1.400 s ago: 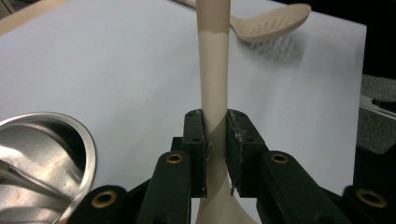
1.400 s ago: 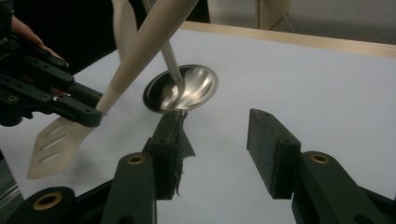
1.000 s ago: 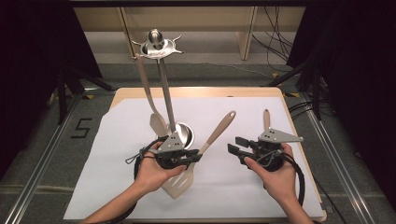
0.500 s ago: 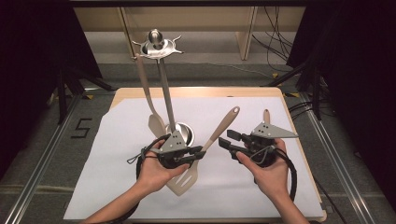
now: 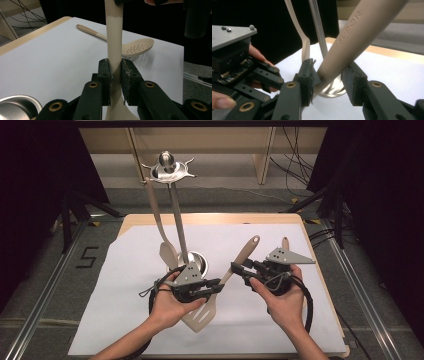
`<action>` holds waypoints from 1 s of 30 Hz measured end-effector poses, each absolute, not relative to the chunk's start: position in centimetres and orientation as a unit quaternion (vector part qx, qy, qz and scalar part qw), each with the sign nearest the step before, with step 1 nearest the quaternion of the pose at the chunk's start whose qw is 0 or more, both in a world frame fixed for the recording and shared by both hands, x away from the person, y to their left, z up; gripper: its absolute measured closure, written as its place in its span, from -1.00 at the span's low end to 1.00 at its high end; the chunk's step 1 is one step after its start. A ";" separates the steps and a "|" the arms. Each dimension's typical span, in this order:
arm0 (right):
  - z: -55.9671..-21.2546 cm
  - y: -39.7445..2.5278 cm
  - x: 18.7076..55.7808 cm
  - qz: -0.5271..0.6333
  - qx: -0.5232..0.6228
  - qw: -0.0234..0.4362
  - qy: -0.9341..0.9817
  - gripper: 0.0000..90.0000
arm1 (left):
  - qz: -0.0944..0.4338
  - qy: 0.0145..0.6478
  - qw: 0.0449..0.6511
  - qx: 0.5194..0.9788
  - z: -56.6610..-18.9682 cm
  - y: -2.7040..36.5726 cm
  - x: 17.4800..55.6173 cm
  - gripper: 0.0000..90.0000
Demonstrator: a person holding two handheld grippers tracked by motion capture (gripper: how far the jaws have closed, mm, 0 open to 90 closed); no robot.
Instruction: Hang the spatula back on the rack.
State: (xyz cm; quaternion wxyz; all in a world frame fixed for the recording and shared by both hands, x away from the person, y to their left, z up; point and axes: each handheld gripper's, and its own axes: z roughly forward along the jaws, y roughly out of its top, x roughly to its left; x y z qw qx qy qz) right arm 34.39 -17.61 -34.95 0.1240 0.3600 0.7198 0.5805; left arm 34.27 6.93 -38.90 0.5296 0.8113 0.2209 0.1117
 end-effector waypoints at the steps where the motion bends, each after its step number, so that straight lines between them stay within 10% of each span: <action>1: -34.9 -17.6 34.4 0.585 0.361 0.115 0.717 0.46 | 0.110 0.220 0.529 0.812 -38.9 6.9 34.3 0.73; 17: -33.4 -16.5 33.8 0.583 0.289 0.100 0.753 0.70 | 0.090 0.200 0.544 0.810 -38.0 6.7 34.4 0.38; 30: -33.3 -16.5 33.6 0.585 0.259 0.094 0.763 0.70 | 0.063 0.197 0.565 0.798 -37.5 7.0 34.5 0.61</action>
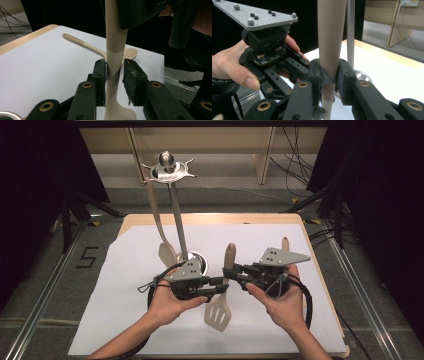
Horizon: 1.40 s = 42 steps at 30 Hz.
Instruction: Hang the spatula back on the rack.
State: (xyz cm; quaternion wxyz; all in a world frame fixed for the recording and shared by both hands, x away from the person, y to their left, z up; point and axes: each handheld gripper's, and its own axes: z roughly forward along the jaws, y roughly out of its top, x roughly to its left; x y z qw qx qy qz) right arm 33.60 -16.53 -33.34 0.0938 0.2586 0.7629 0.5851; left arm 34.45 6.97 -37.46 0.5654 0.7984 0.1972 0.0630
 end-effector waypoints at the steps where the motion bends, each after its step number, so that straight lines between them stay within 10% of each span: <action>1: -33.4 -16.5 33.6 0.589 0.256 0.089 0.761 0.70 | 0.062 0.197 0.567 0.797 -37.4 7.0 34.4 0.62; 9: -33.2 -16.5 33.8 0.594 0.237 0.093 0.763 0.68 | 0.066 0.197 0.564 0.799 -37.1 7.2 34.3 0.70; 17: -32.8 -17.5 33.2 0.596 0.260 0.110 0.752 0.25 | 0.096 0.216 0.564 0.791 -36.9 7.7 34.5 0.71; 42: -36.5 -23.6 33.5 0.572 0.376 0.146 0.714 0.25 | 0.181 0.264 0.537 0.781 -34.0 10.8 34.1 0.72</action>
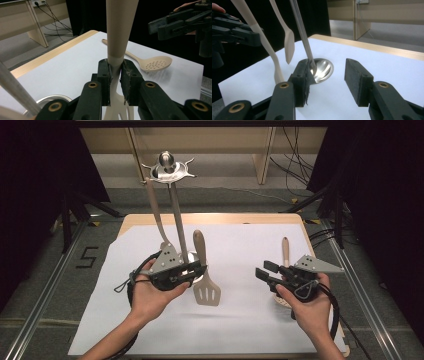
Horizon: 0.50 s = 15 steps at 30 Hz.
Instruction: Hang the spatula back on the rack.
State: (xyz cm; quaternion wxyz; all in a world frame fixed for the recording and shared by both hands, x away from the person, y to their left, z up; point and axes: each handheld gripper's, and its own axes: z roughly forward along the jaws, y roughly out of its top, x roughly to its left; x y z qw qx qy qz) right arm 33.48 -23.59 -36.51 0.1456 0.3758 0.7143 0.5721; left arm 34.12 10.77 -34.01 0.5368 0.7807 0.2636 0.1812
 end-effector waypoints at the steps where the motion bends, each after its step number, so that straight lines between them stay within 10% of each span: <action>1: -36.7 -23.8 33.4 0.569 0.381 0.146 0.714 0.25 | 0.180 0.265 0.534 0.782 -34.1 11.0 34.1 0.72; 15: -37.2 -24.9 33.6 0.564 0.401 0.150 0.706 0.25 | 0.179 0.282 0.532 0.778 -34.0 12.4 34.3 0.72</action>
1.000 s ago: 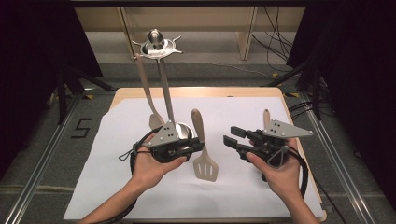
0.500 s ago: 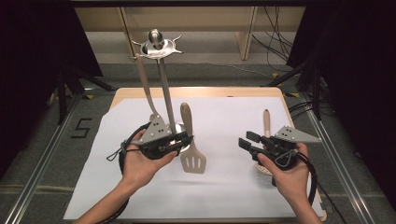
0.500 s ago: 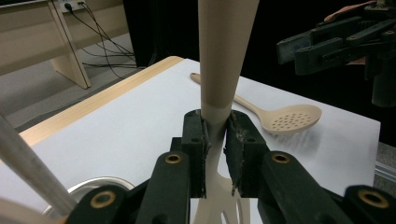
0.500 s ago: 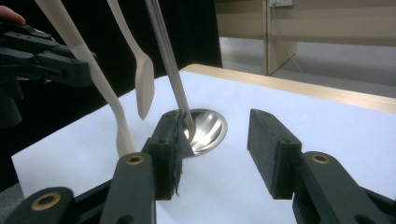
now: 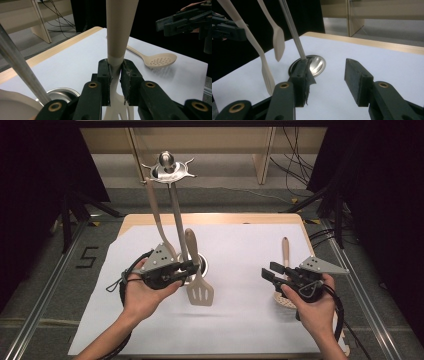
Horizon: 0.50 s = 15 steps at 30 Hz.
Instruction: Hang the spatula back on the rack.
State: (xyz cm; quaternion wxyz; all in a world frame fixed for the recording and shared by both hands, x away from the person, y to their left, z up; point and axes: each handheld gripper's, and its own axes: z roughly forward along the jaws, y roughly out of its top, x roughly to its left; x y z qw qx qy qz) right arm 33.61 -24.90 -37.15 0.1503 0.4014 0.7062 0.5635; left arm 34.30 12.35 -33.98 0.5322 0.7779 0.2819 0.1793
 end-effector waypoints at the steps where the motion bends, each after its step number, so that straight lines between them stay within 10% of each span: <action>1: -37.1 -25.1 33.8 0.561 0.396 0.159 0.709 0.25 | 0.180 0.282 0.531 0.779 -33.9 12.4 34.3 0.72; 15: -37.3 -26.1 33.4 0.561 0.410 0.160 0.701 0.26 | 0.185 0.284 0.533 0.775 -33.5 12.6 34.6 0.72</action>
